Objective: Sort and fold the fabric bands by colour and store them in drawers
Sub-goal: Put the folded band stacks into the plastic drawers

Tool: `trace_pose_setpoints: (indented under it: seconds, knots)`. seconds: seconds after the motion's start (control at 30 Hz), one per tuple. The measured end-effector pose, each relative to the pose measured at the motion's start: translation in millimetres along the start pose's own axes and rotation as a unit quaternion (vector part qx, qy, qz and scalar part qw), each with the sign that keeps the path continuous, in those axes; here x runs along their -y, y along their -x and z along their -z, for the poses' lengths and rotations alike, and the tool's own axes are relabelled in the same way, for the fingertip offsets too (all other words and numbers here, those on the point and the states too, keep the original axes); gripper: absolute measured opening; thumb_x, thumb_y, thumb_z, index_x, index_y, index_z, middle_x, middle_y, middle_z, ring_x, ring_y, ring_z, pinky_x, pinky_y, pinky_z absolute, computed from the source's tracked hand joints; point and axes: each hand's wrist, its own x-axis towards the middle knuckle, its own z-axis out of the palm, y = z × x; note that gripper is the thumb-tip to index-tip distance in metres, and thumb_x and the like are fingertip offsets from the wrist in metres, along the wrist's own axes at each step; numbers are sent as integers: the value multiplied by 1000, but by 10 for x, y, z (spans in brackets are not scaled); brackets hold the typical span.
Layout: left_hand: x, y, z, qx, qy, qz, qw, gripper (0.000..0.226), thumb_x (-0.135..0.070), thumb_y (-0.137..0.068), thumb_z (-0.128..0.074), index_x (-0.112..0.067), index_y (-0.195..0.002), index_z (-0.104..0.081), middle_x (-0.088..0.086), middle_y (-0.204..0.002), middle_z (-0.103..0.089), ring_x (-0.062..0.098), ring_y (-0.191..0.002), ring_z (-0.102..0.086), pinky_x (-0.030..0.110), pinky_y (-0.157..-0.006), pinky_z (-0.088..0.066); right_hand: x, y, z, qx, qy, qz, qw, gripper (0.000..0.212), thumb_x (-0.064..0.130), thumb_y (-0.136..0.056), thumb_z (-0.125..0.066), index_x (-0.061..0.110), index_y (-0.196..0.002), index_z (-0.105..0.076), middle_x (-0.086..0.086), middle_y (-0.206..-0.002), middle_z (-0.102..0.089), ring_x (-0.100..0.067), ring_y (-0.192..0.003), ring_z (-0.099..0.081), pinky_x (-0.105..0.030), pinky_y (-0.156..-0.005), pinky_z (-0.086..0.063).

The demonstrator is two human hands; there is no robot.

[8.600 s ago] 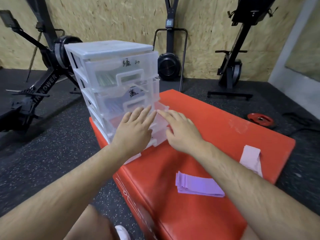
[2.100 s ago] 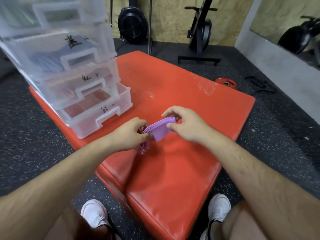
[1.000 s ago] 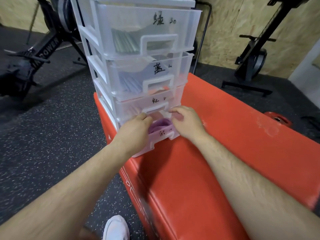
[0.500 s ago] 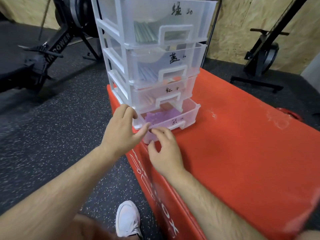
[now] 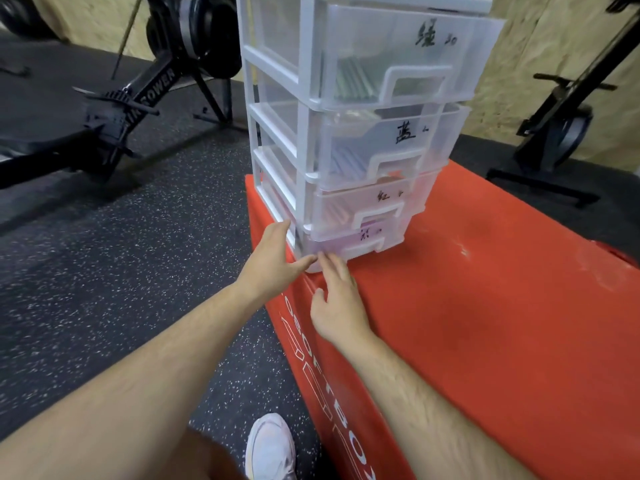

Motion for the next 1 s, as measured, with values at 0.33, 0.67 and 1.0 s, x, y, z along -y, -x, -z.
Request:
trace_pose_setpoints:
  seconds: [0.33,0.67,1.0]
  knots:
    - [-127,-55,33,-118,81,17,989,39,-30,-87,-59,-17,-123,-49,-8,-118,-49,9,-112,-52,33,-98,-46,-6,-41,31,-118,-2,54,991,62,1,-80,-50,15,-139,-56,2,-145,-51,-21,-131,-47,-39,-111,-41]
    - [-544,-212,122,-128,174,-32,976,31,-38,-86,-70,-36,-114,-56,-19,-112,-60,0,-109,-55,25,-93,-45,248,-158,319,-145,140,85,976,83,12,-72,-44,20,-154,-37,11,-162,-29,-27,-137,-41,-44,-111,-41]
    - [-585,-328,191,-181,188,47,964,43,-37,-80,-77,-22,-116,-59,-12,-109,-58,5,-104,-58,39,-95,-50,264,-181,525,-157,144,105,971,80,11,-71,-52,18,-150,-45,5,-157,-41,-25,-131,-47,-45,-108,-45]
